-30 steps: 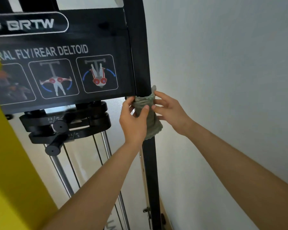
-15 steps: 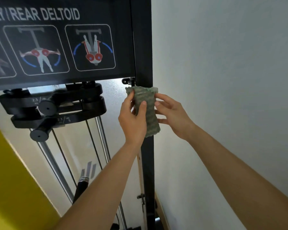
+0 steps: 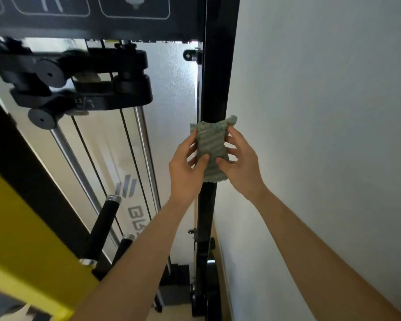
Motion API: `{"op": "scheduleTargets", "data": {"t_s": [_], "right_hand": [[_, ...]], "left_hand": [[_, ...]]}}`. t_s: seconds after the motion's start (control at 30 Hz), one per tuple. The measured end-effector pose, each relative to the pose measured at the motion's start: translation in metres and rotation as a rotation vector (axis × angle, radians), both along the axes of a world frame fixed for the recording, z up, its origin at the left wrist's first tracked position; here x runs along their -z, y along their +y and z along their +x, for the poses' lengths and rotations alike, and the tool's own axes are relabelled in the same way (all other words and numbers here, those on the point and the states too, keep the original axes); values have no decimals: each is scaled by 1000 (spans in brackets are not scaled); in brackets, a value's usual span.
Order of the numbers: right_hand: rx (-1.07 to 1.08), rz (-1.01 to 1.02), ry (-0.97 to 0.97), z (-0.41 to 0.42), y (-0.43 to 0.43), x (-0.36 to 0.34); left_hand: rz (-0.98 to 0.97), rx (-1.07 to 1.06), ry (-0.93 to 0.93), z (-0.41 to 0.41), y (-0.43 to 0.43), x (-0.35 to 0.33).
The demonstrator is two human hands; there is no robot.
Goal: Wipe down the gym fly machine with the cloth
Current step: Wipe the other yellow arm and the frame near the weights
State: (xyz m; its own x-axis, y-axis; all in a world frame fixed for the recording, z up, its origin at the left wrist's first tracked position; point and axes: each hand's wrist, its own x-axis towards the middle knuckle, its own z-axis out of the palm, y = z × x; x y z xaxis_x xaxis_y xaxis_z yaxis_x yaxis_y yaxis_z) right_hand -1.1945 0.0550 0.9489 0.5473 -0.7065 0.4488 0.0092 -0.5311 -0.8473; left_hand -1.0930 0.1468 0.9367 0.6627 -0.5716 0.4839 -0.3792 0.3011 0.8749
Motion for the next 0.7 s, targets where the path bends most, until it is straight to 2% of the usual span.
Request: {"op": "scheduleTargets", "data": {"t_s": [0.3,0.7], "right_hand": [[-12,133,39,-9,6,63],[14,299,157,-14,26,166]], "left_hand": [[119,61,98,3,10,65],[430,38,44,8,22,181]]}}
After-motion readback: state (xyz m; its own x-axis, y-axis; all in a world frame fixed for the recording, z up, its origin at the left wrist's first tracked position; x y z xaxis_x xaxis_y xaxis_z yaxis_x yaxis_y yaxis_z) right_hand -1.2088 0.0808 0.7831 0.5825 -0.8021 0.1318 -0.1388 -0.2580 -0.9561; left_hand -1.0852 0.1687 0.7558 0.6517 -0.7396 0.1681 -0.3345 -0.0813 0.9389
